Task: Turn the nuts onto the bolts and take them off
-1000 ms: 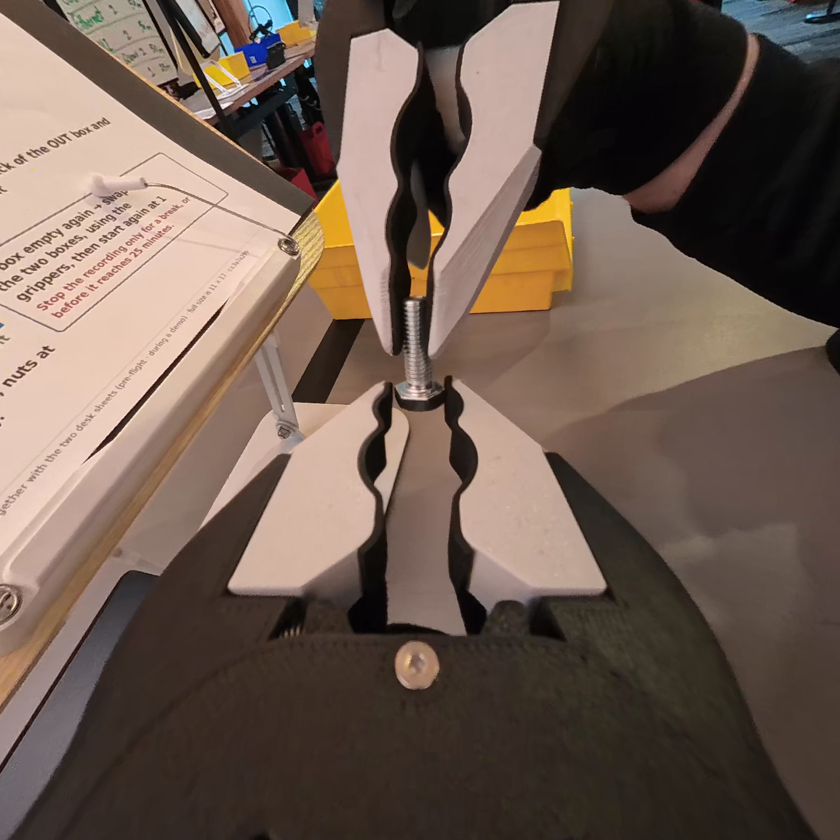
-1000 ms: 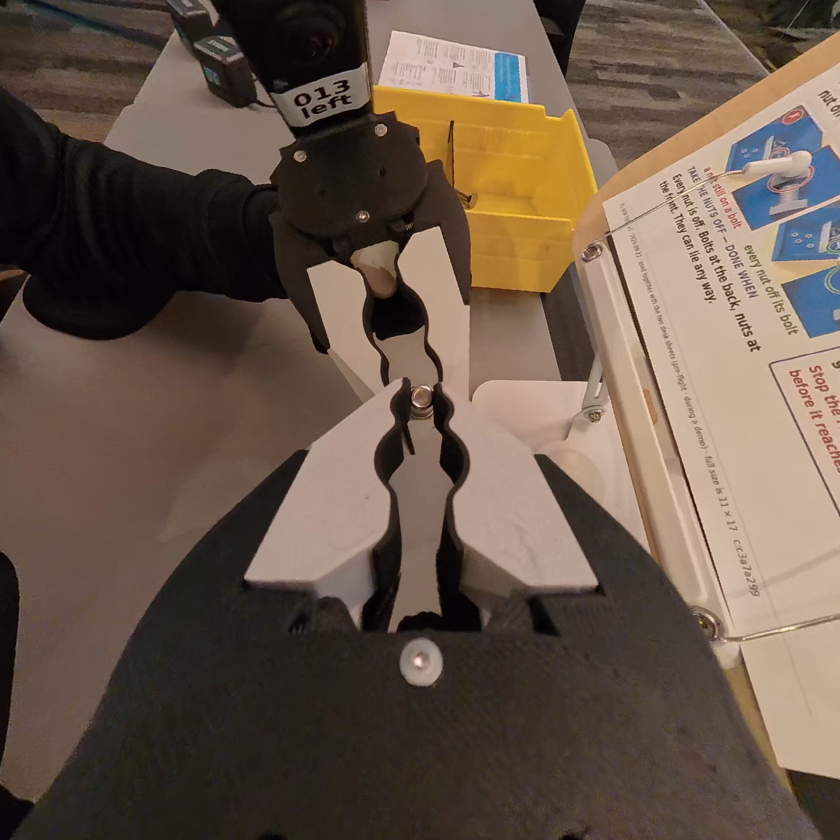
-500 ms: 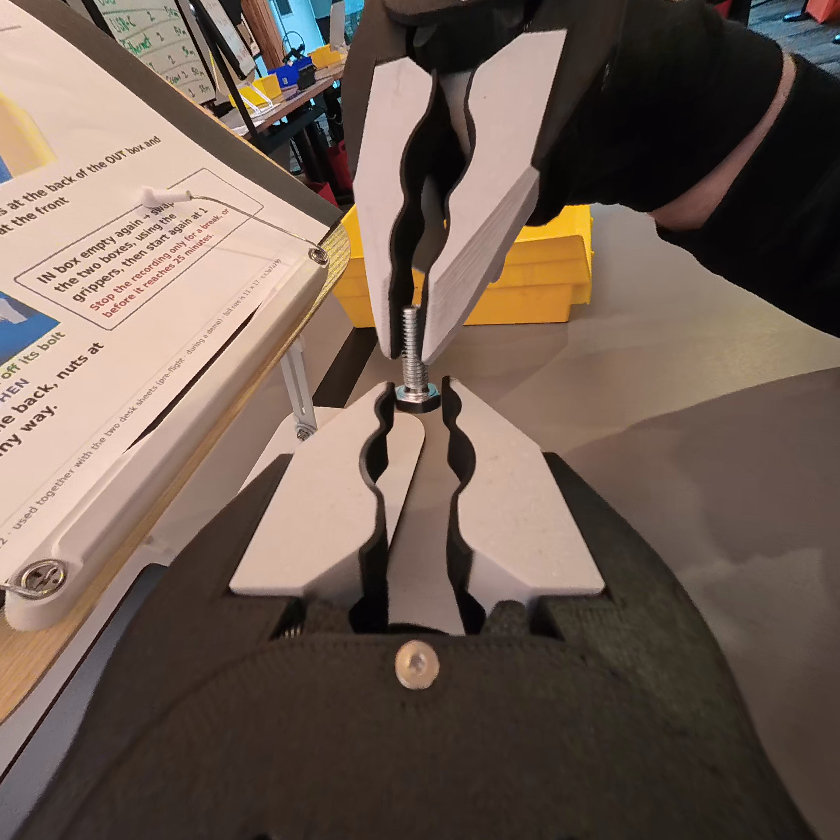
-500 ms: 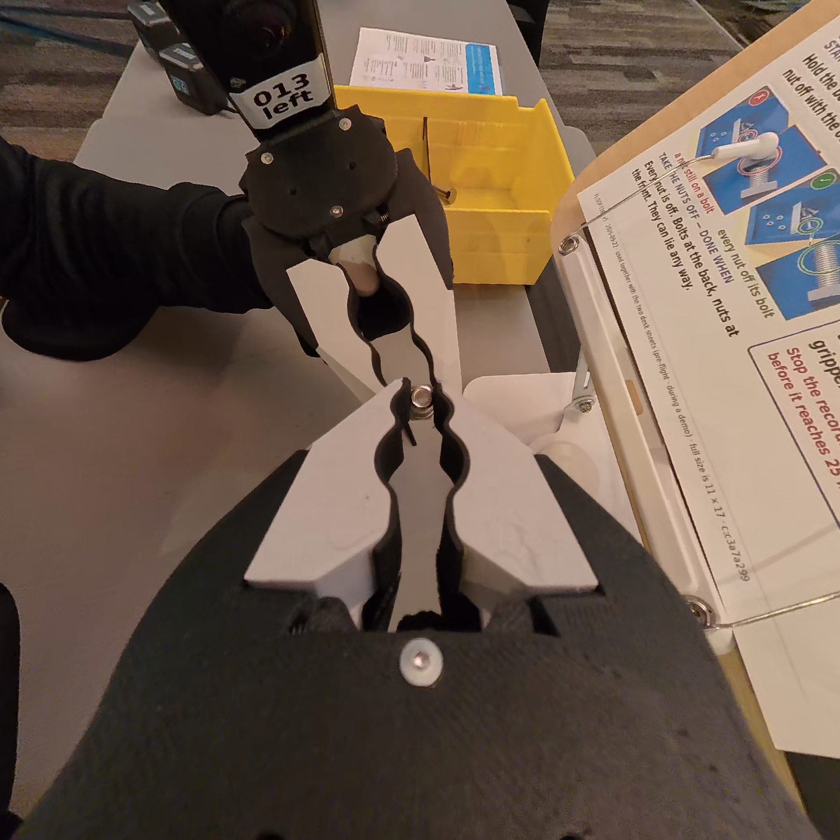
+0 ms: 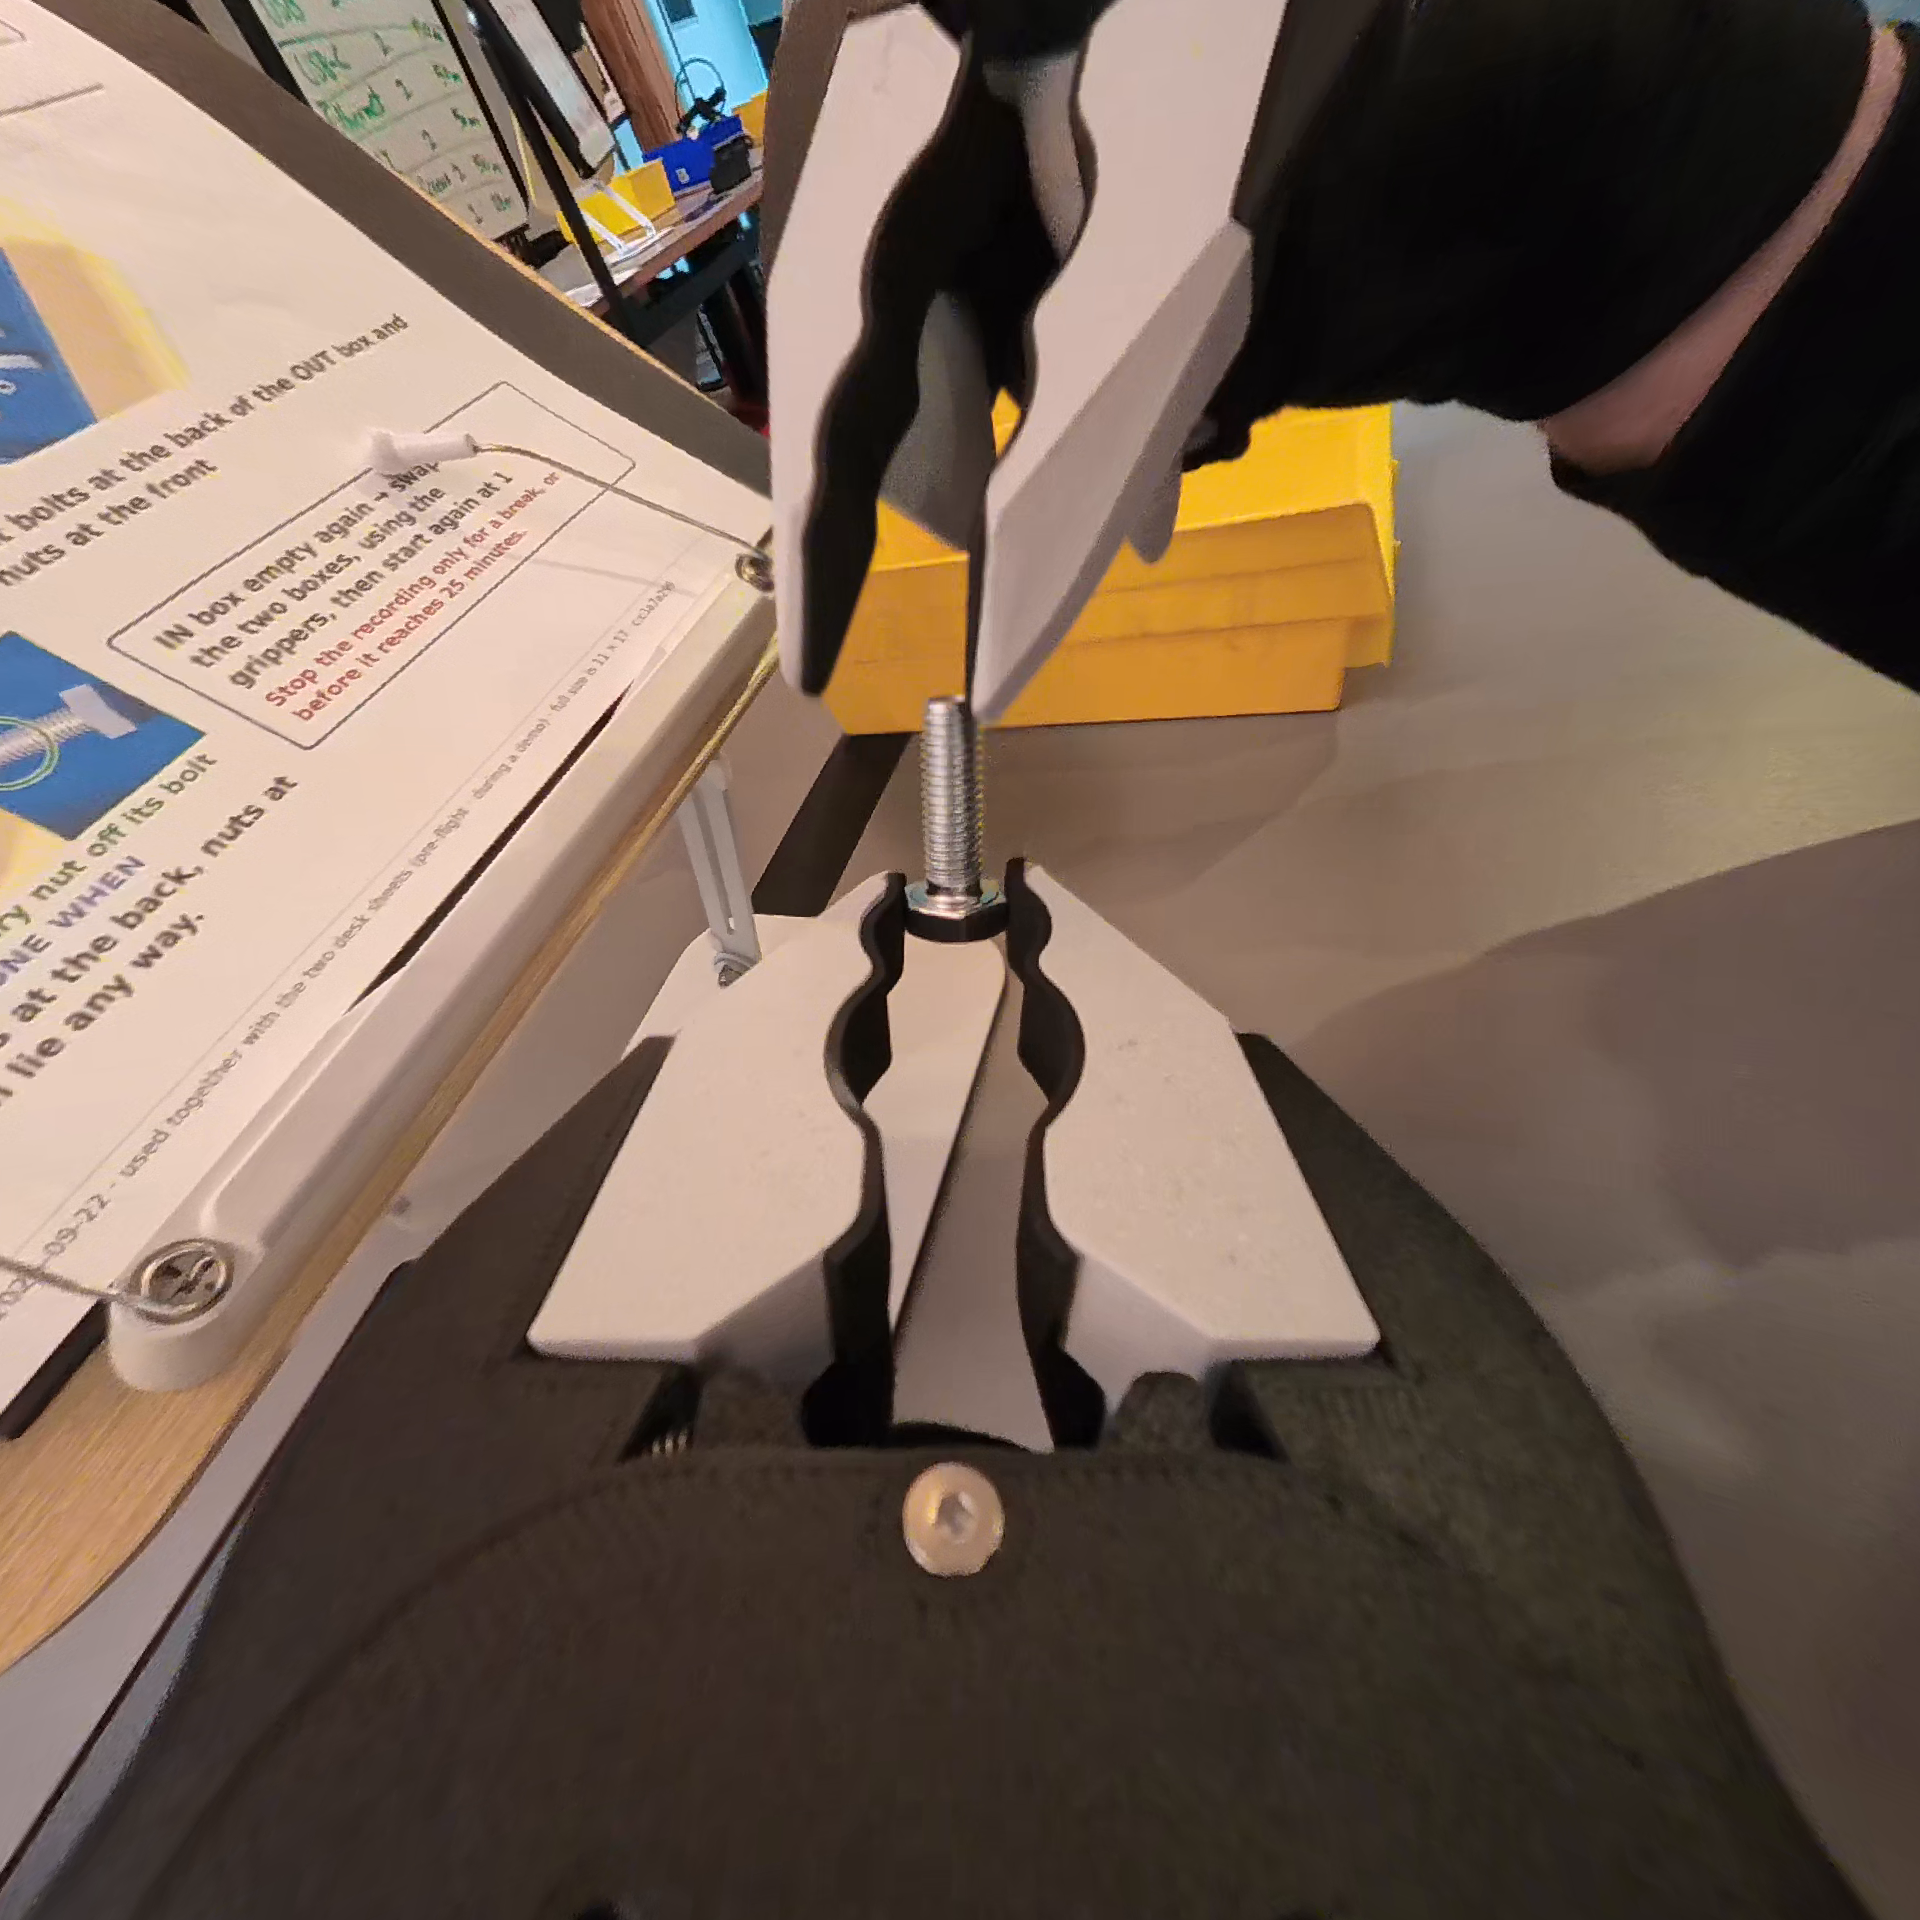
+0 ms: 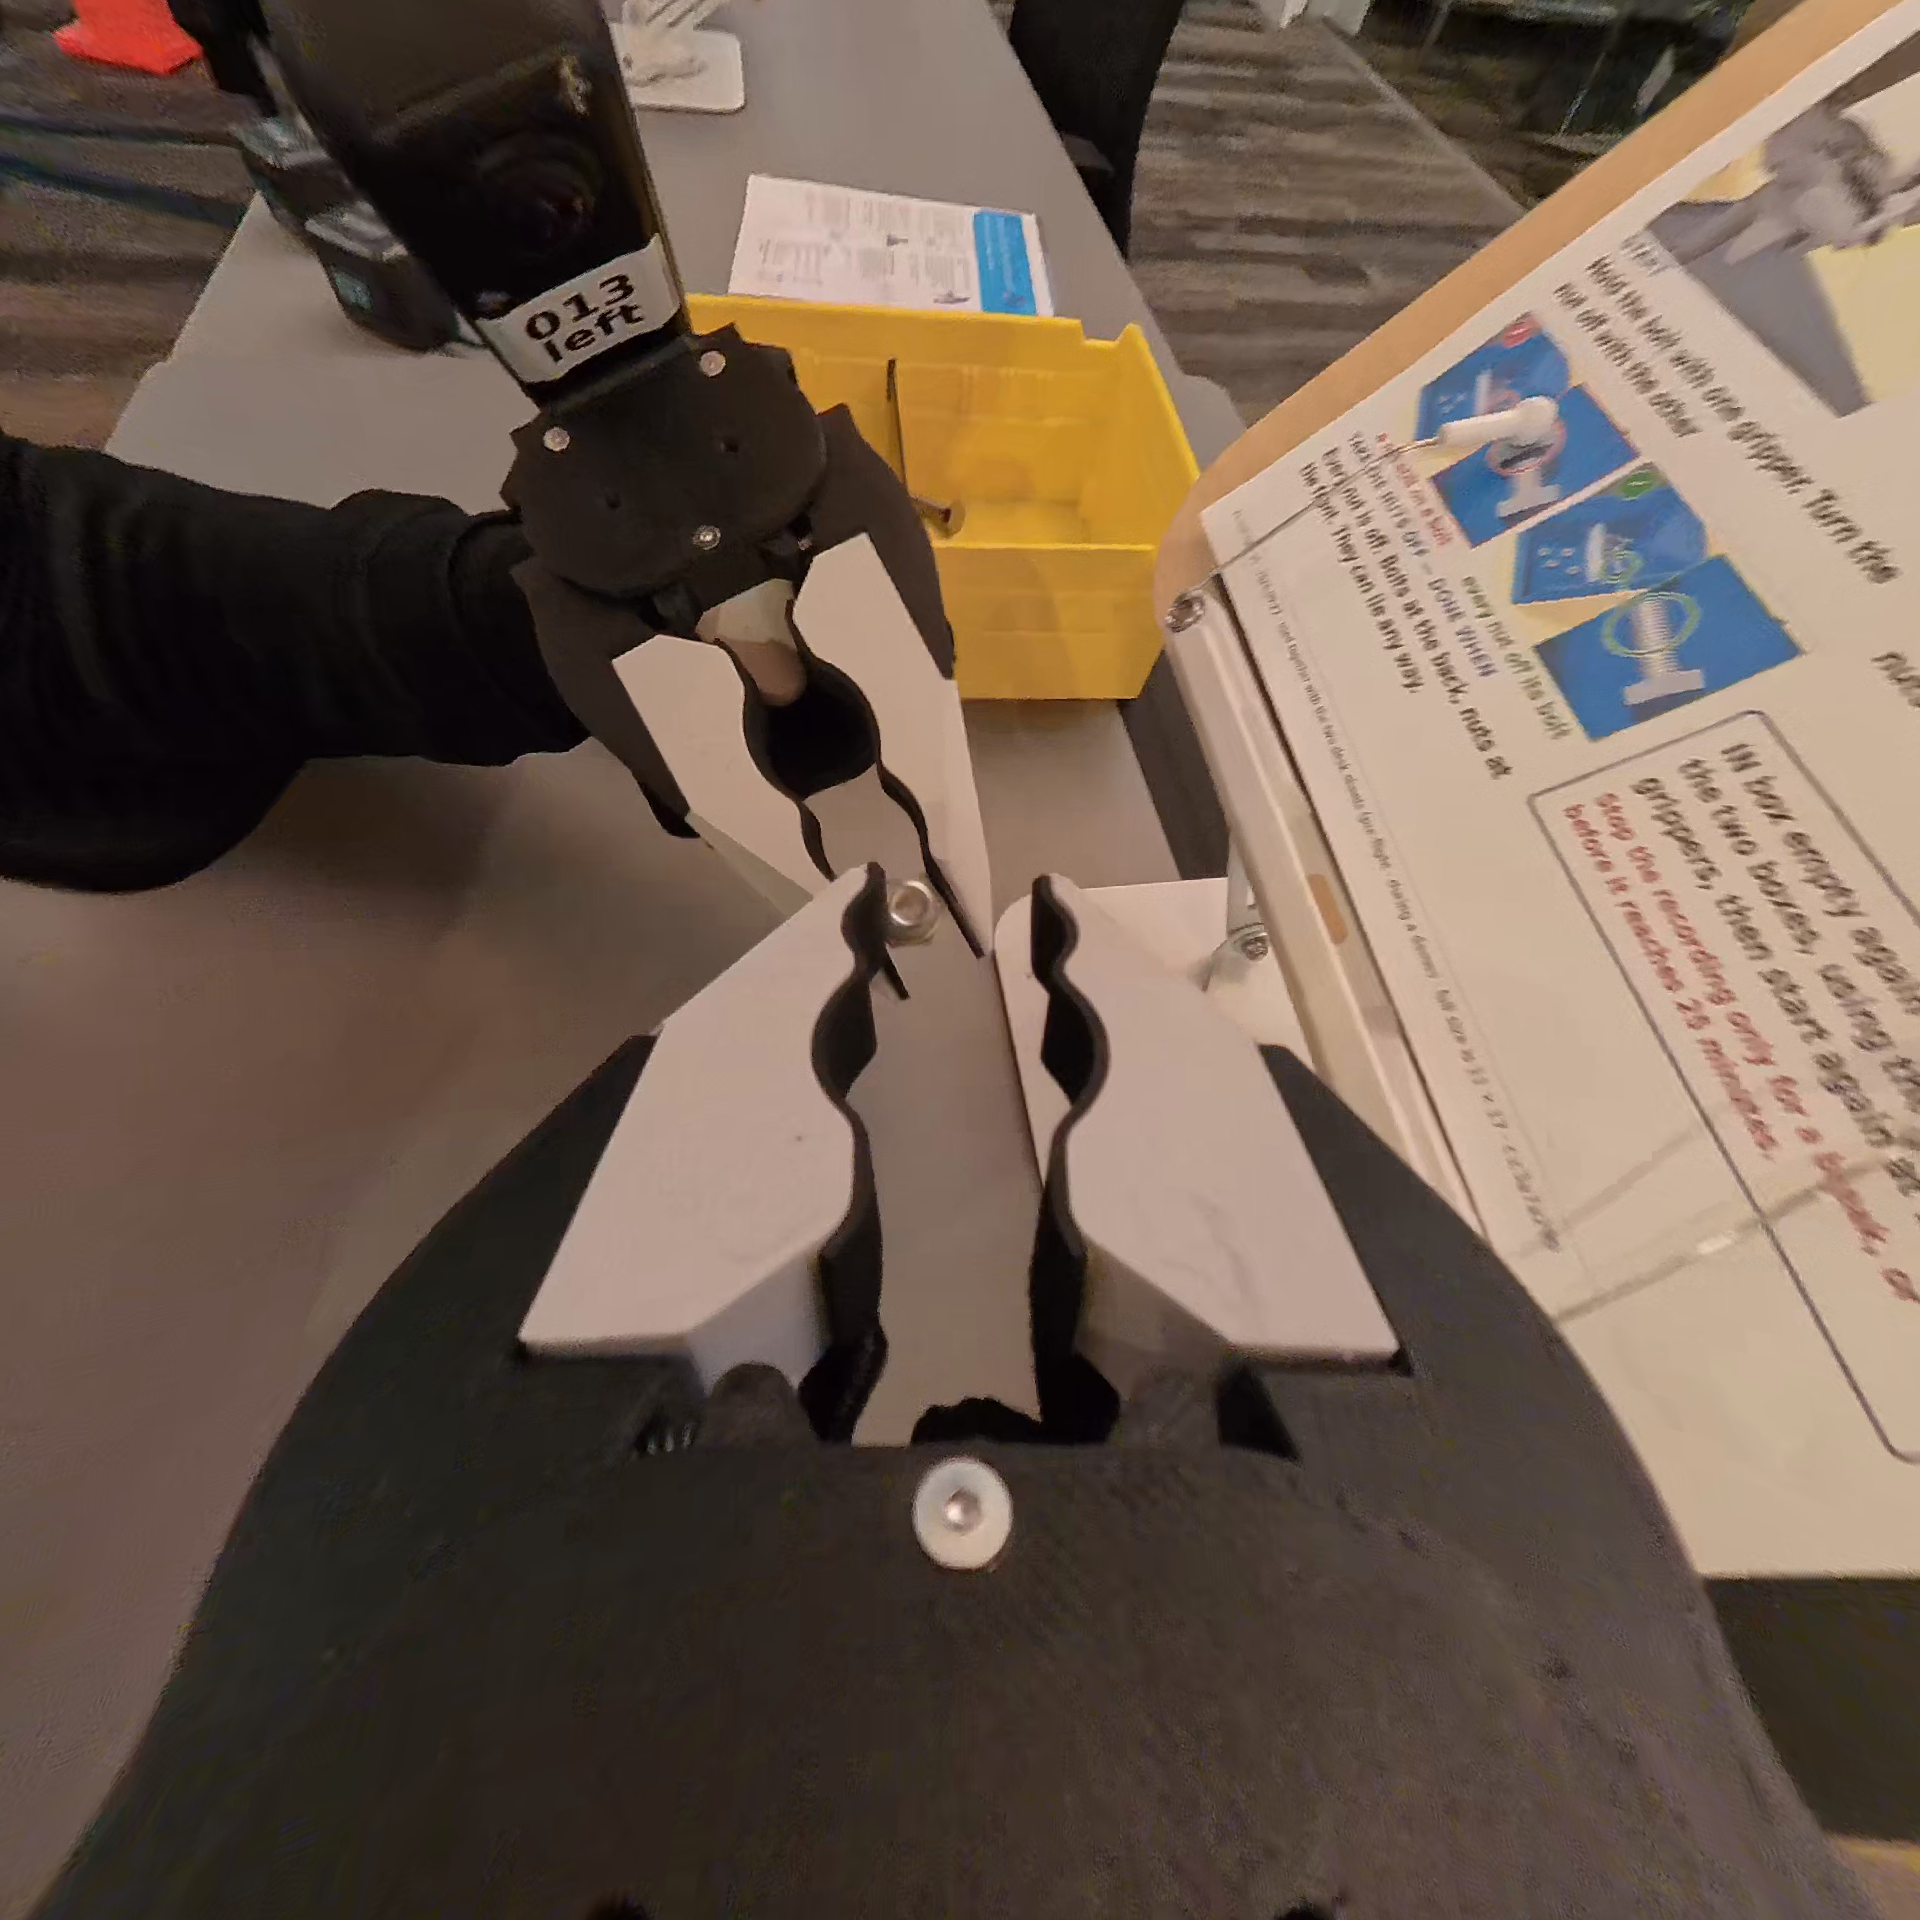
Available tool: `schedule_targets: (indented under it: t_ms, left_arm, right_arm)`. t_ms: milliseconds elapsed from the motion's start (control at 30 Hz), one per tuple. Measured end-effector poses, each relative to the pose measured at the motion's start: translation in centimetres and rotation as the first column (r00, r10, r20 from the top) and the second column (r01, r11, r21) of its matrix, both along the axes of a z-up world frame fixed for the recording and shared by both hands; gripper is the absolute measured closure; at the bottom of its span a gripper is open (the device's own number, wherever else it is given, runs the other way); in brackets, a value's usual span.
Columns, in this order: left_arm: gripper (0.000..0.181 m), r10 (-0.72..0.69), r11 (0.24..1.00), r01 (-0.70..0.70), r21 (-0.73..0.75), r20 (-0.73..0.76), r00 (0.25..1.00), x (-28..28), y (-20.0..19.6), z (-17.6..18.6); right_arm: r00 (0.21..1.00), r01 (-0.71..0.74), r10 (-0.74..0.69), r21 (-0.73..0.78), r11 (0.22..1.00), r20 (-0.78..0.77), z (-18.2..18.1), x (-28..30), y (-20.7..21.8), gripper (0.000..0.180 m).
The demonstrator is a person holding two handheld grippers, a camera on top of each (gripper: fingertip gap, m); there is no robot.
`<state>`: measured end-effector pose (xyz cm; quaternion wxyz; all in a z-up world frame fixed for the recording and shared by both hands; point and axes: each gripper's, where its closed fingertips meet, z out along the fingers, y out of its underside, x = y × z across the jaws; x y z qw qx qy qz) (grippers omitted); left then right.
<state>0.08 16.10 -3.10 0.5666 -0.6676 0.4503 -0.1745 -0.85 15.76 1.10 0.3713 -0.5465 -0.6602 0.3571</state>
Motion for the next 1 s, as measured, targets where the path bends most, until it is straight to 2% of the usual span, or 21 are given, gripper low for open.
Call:
schedule_targets:
  t_ms: [200,333,500,567,800,1000]
  left_arm:
    - [0.163,0.026,0.999,-0.026,0.023,0.006,1.0,-1.6,0.3,0.8]
    - [0.163,0.047,0.998,-0.049,0.042,0.053,0.998,-3.1,0.4,2.2]
    - [0.164,0.056,0.996,-0.063,0.063,0.096,0.994,-4.2,0.2,3.6]
    - [0.164,0.065,0.995,-0.073,0.07,0.105,0.992,-4.7,0.2,4.1]
    - [0.164,0.078,0.991,-0.093,0.1,0.142,0.987,-6.0,-0.2,5.9]
    - [0.164,0.085,0.989,-0.103,0.106,0.157,0.984,-6.6,-0.2,6.4]
  right_arm:
    - [0.995,0.07,-0.067,0.029,0.997,-0.075,2.7,1.3,0.9,0.157]
    - [0.997,0.076,-0.076,0.093,0.993,-0.006,3.1,1.5,-0.1,0.161]
    - [0.959,0.029,-0.055,0.094,0.995,0.28,-2.7,1.3,-1.4,0.148]
    - [0.936,0.017,-0.036,0.057,0.998,0.351,-5.5,1.1,-2.6,0.15]
    - [0.859,-0.008,0.009,-0.005,1.0,0.513,-15.4,0.5,-4.5,0.149]
    - [0.825,-0.061,0.064,-0.023,0.998,0.561,-19.1,-0.1,-5.1,0.156]
